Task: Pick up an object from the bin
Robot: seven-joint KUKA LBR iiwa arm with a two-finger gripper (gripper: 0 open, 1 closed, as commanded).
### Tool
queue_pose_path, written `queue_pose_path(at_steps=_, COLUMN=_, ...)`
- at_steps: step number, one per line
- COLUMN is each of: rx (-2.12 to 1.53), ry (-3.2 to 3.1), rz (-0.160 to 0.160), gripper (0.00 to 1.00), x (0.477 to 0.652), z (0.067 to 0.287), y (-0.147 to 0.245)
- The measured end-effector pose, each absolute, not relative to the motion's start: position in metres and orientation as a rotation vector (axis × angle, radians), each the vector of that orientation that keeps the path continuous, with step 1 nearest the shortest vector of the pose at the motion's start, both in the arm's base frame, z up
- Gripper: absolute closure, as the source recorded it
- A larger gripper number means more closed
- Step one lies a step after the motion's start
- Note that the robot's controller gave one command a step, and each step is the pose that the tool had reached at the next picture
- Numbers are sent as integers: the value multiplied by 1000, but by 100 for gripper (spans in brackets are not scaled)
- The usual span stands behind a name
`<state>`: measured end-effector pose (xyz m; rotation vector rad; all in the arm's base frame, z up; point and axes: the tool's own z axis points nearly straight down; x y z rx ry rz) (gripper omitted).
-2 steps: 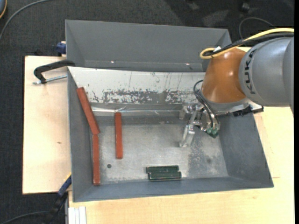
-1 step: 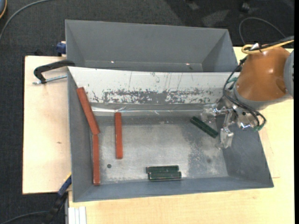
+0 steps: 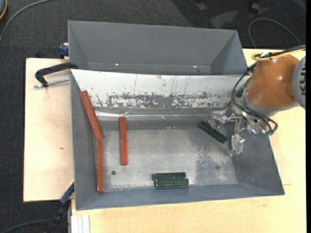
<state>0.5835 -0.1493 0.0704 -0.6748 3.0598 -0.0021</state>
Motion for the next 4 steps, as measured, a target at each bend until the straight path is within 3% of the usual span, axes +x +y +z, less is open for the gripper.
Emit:
queue_pose_path(at_steps=2, rx=-696, ry=3060, rz=0, gripper=0, x=550, z=72, y=-153)
queue_pose_path(at_steps=4, rx=-177, ry=3128, rz=0, gripper=0, x=591, z=72, y=-145)
